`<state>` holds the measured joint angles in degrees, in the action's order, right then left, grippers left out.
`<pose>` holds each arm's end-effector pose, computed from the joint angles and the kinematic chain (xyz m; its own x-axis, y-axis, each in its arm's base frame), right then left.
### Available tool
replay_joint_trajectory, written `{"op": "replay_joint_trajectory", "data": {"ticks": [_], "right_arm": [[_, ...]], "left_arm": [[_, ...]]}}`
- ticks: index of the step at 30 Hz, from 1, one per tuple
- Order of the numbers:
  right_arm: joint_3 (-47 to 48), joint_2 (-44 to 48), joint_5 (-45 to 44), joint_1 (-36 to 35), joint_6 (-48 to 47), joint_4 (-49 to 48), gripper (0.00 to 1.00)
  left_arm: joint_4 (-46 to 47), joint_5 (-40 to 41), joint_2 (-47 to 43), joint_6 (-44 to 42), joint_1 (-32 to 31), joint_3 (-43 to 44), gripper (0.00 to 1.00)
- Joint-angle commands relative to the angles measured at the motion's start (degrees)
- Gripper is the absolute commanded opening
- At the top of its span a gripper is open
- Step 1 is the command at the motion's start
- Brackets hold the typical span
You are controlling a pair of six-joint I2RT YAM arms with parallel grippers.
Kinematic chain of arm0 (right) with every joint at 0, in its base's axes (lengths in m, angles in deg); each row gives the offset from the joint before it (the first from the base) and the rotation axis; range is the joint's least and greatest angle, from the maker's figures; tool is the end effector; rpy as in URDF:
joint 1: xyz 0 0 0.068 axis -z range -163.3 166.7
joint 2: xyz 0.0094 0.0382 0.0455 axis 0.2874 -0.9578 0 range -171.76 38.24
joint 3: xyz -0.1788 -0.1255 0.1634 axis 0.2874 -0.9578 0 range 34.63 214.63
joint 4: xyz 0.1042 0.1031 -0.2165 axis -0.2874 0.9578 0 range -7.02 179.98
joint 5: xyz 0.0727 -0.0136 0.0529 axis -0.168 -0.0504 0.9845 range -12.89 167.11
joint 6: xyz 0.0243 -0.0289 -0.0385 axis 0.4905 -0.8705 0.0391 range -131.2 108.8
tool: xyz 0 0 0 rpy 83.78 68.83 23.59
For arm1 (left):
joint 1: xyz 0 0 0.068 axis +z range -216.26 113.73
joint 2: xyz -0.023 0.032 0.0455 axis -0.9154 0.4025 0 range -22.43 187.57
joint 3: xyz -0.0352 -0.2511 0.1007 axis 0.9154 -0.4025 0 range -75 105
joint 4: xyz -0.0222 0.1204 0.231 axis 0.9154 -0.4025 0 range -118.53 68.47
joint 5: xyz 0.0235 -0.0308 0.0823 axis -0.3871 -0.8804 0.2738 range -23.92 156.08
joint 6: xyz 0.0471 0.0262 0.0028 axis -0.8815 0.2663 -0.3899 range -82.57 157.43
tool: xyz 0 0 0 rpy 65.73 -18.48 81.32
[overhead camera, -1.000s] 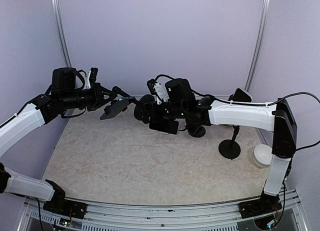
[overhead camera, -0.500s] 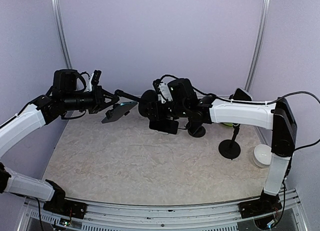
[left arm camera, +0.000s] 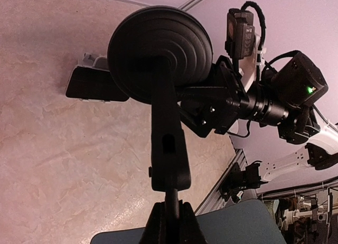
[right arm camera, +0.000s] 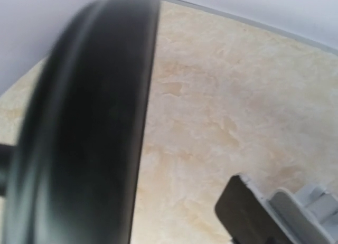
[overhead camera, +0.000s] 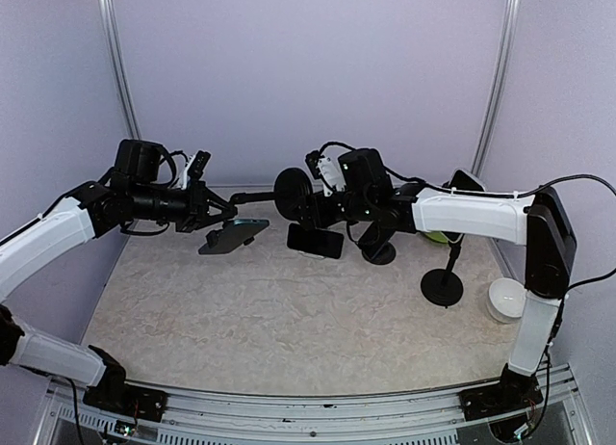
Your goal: Remove the phone from the phone stand
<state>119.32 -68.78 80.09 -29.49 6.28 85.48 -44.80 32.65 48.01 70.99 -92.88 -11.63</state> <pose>0.3074 0.3232 0.2823 -0.5037 -0.0917 -0.8590 -0.6311 0.7180 0.2934 0.2341 -0.1393 0.3392 -0.8179 -0.1062 -0.5655 0.4163 0.5692 -0.7090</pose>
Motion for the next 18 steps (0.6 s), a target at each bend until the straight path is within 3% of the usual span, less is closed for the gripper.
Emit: {"op": "replay_joint_trajectory", "data": {"ticks": [1,13,18], "right_arm": [[1.9,-0.2,-4.5,3.8,-3.5,-1.7,0.78],[5.9,-2.2,-0.5,4.3,-13.2,-2.8,0.86],[2.0,1.9,3.9,4.1,-18.9,-1.7,0.94]], "left_arm": [[-4.1,-9.2,0.2,-2.9,-2.4,3.7,0.0],[-18.7,-10.1,3.9,-9.2,-5.0,7.5,0.0],[-22.6,-7.7,5.0,-8.6,-2.0,11.1,0.0]]}}
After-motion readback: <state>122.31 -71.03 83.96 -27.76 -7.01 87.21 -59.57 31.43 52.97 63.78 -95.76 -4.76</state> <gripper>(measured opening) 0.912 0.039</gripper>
